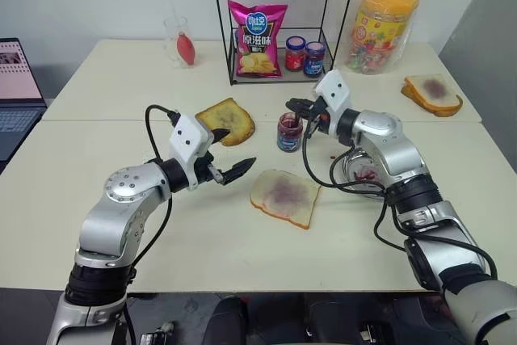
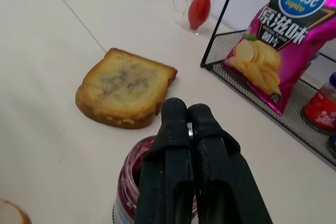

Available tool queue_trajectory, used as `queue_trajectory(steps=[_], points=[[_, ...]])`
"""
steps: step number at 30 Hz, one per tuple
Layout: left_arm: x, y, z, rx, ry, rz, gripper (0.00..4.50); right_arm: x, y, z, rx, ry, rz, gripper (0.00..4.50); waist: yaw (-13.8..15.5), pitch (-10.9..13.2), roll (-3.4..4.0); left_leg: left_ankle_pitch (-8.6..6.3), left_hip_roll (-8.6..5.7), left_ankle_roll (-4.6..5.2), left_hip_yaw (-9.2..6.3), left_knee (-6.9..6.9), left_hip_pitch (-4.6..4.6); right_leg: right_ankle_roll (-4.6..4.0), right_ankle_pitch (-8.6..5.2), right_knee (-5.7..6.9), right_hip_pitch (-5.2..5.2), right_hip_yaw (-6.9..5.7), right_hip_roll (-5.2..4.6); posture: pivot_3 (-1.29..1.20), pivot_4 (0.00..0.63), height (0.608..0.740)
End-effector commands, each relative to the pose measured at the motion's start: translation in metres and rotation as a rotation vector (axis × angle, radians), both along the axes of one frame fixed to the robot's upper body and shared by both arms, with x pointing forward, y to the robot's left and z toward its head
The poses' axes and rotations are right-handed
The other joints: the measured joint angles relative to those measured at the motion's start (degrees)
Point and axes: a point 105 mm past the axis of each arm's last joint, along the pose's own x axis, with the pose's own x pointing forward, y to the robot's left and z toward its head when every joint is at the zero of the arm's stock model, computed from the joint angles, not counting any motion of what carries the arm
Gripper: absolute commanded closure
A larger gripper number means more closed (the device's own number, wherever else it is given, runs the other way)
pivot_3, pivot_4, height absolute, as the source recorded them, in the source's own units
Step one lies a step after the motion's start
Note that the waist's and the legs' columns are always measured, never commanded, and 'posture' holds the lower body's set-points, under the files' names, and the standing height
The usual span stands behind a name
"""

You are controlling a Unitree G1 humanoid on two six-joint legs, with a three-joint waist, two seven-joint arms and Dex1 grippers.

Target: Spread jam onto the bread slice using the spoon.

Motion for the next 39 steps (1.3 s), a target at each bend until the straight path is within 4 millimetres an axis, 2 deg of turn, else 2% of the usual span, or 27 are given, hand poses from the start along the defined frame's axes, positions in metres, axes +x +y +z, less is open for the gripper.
queue_trajectory(steps=[1,10,17,31,39], points=[[-0.004,0.001,0.014,-0.006,-0.053,0.000,0.00,0.001,0.004,0.011,0.032,0.003,0.008,4.47,0.00,0.00,0.00,0.01,0.00,-0.01,0.00,0.00,0.01,0.00,0.00,0.01,0.00,0.00,0.00,0.00,0.150,0.740],[-0.002,-0.002,0.015,-0.008,-0.062,0.001,0.00,0.015,0.006,0.016,0.253,0.228,-0.079,4.47,-0.12,0.00,0.00,0.02,0.02,-0.03,-0.03,0.01,0.09,-0.07,0.04,0.06,0.04,-0.01,0.04,0.00,0.150,0.740],[0.001,-0.003,0.015,-0.001,-0.068,-0.001,0.00,0.026,-0.006,0.027,0.396,0.334,-0.150,4.47,-0.11,0.00,0.00,0.03,0.01,-0.04,-0.01,0.00,0.06,-0.07,0.04,0.04,0.03,0.00,0.03,0.00,0.150,0.740],[0.007,0.002,0.014,0.015,-0.069,0.000,0.00,0.032,-0.025,0.045,0.637,0.498,-0.213,4.47,-0.15,0.00,0.00,0.03,0.01,-0.04,0.01,-0.02,0.05,-0.07,0.04,0.03,0.02,0.01,0.04,0.00,0.150,0.740],[0.008,0.000,0.015,0.014,-0.073,-0.008,0.00,0.031,-0.029,0.043,0.693,0.559,-0.237,4.47,-0.17,0.00,0.00,0.03,0.01,-0.04,0.02,-0.02,0.04,-0.07,0.04,0.03,0.01,0.02,0.04,0.00,0.150,0.740]])
